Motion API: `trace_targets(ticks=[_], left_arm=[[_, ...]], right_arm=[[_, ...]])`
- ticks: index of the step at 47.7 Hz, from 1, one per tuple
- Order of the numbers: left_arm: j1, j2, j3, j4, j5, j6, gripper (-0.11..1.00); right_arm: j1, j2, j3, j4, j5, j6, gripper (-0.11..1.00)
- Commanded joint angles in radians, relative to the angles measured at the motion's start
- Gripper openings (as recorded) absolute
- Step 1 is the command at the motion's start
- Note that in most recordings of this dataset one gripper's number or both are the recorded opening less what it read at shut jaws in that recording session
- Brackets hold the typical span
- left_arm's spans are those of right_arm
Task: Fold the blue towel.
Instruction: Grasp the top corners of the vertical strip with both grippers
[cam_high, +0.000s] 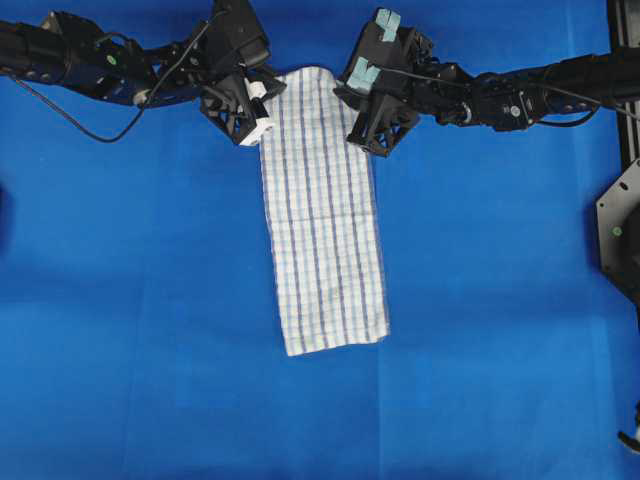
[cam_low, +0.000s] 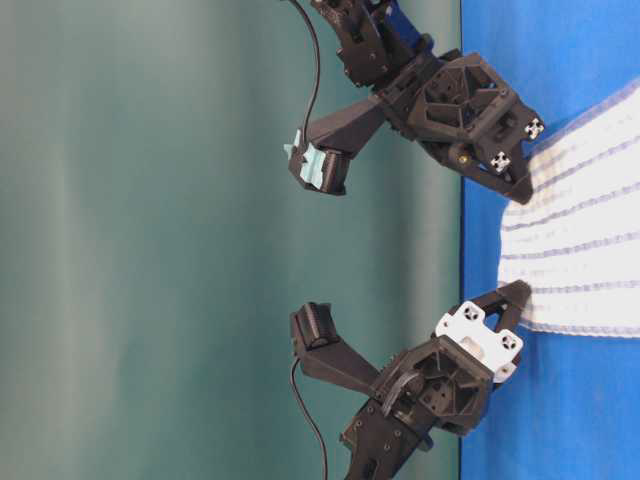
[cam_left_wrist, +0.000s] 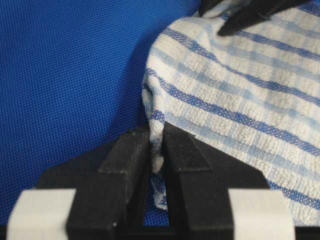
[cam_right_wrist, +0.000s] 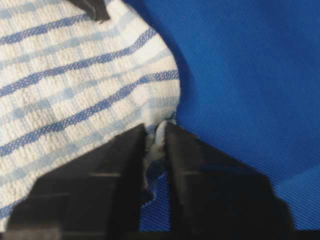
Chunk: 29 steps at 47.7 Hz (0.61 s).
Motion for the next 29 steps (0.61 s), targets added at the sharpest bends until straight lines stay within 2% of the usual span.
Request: trace_targets(ticks=[1,13,23,29], left_arm=[[-0.006,-0.015,-0.017,0.000,-0.008,0.002,0.05],[-0.006,-0.017,-0.040,0.002,-0.008,0.009,0.05],[-0.006,-0.052,-0.060,0.002,0.011,0.071,0.05],[-0.008,-0.115,-0.057,0.002,0.052,0.083,0.05]], right_arm=[[-0.005,-0.006,-0.003,0.003,0.008,-0.002,0.01],[-0.003,-0.015,-0.003,0.003,0.018,0.000,0.00],[-0.002,-0.075,0.008,0.003,0.018,0.002,0.00],[-0.002,-0.121,0.023,0.003,0.020,0.003,0.00]])
